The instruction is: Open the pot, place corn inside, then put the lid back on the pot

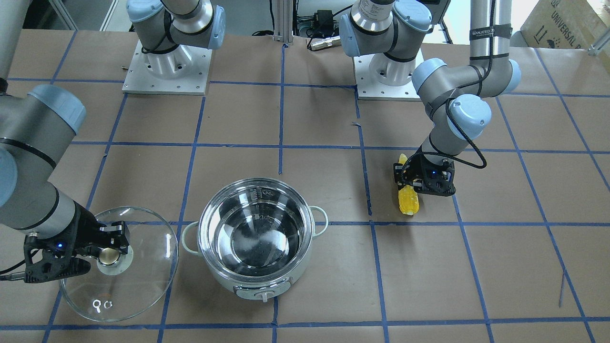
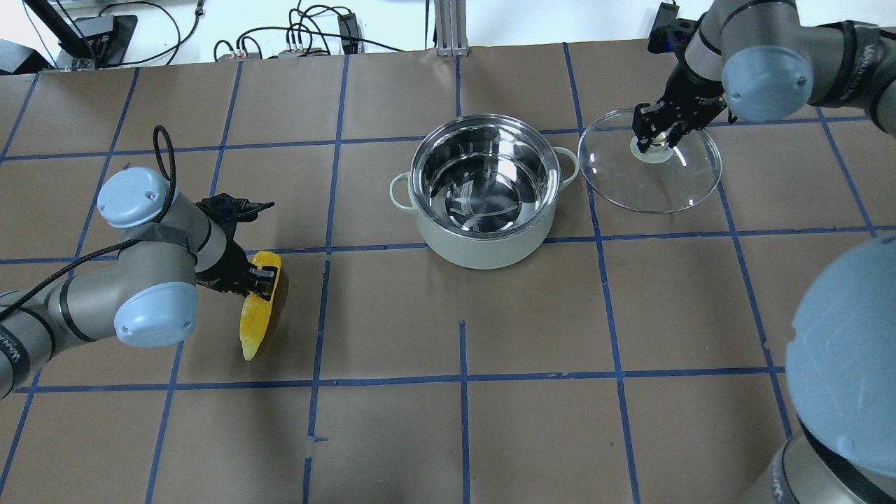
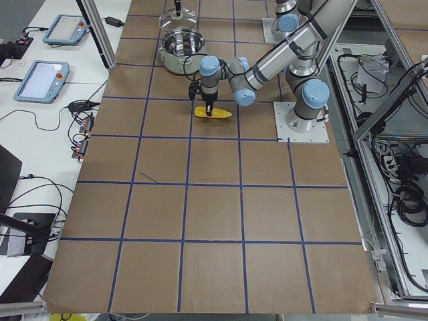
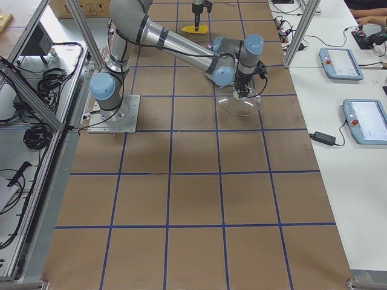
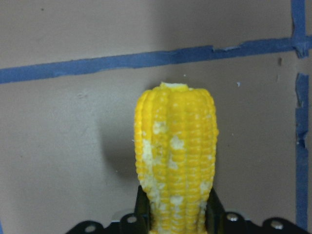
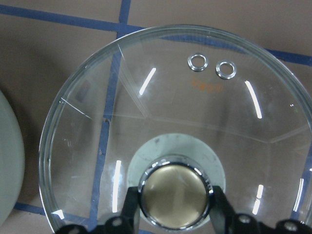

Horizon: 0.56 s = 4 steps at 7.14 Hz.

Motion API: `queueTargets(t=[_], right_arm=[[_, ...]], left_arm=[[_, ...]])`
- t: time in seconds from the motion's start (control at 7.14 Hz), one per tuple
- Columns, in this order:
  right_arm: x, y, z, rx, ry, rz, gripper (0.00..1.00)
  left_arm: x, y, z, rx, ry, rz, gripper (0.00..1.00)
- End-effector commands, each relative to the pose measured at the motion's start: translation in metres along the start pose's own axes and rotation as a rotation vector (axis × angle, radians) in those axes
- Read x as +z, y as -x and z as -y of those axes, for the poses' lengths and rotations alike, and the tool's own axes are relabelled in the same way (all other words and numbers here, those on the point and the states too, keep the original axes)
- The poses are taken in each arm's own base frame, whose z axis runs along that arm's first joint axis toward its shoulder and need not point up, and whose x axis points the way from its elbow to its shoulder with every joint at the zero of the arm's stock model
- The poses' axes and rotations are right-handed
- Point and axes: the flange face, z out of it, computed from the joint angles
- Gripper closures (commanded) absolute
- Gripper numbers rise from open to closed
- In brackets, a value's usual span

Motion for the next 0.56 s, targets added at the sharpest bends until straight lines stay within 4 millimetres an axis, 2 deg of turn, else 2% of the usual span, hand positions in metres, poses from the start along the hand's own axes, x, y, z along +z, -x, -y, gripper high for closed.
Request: queueTargets(t=[0.0,0.14,0.28,0.42], right_arm=[[0.016,-0.002,0.003,0.001,0.011,0.009,0.62],[0.022,-0.003,0.005,0.001,0.008,0.007,0.62],[0.026,-0.004,0.005,0.001,0.008,0.008,0.62],[0.024,-0.004,0.006,0.000,0.003,0.004,0.62]], left_arm=[[-0.031,0.001,-0.004,-0.011,-0.024,0.028,0.79],[-0.059,0.000,-0.008,-0.030,-0.015,0.044,0.79],[-0.094,0.000,-0.005,-0.055,0.002,0.053,0.79],[-0.135,-0.009,0.003,-0.100,0.016,0.047,0.79]])
